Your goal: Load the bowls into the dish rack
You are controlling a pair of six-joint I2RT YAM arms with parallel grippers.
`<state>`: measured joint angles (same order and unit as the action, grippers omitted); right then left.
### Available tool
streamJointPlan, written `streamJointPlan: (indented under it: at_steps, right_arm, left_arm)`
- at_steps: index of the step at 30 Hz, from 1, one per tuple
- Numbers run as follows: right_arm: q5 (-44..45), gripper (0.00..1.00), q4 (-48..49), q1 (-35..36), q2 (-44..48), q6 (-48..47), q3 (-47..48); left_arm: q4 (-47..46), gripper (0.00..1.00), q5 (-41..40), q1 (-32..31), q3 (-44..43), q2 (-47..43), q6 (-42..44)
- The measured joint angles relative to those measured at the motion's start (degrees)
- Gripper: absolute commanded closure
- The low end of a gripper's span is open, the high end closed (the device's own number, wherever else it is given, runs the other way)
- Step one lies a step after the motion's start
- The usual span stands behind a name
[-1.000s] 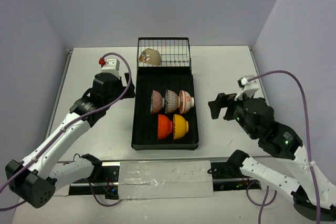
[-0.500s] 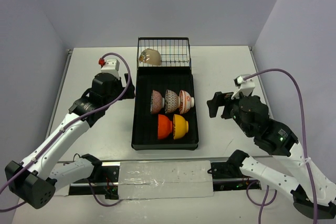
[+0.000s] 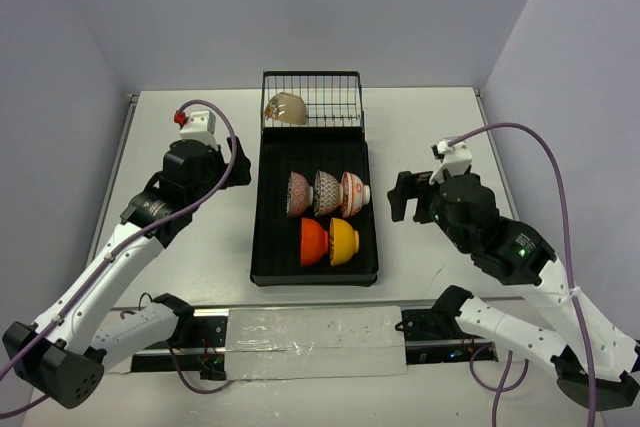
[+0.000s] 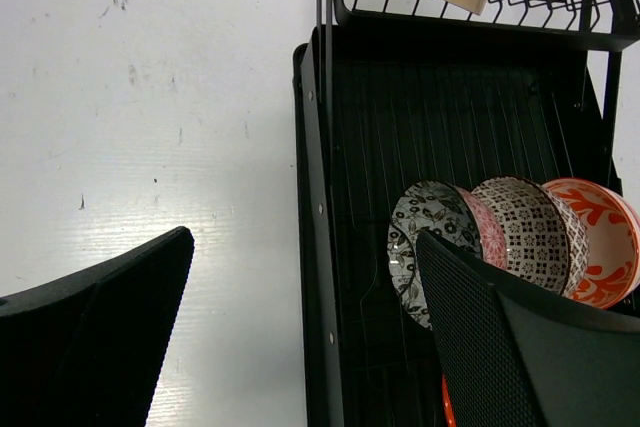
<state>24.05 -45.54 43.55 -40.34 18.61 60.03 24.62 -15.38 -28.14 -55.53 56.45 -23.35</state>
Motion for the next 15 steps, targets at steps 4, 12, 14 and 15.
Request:
streamJointPlan:
  at_steps: [4, 12, 14, 15]
  right_arm:
    - [-0.85, 0.00, -2.21, 0.09, -6.14, 0.02, 5.49]
    - [1.51, 0.00, -3.28, 0.20, -24.83, -0.02, 20.65]
    - [1.92, 0.00, -2.16, 0.20, -26.75, -0.24, 20.74]
    - [2.14, 0.00, -1.53, 0.20, -27.76, -0.55, 21.11]
  left_arm:
    - [0.09, 0.02, 0.17, 0.92, 0.00, 0.17, -0.37]
    - [0.09, 0.02, 0.55, 2.29, 0.00, 0.37, -1.29]
    - [0.11, 0.02, 0.55, 2.36, 0.00, 0.28, -1.36]
    - [0.09, 0.02, 0.55, 2.36, 0.00, 0.26, -1.36]
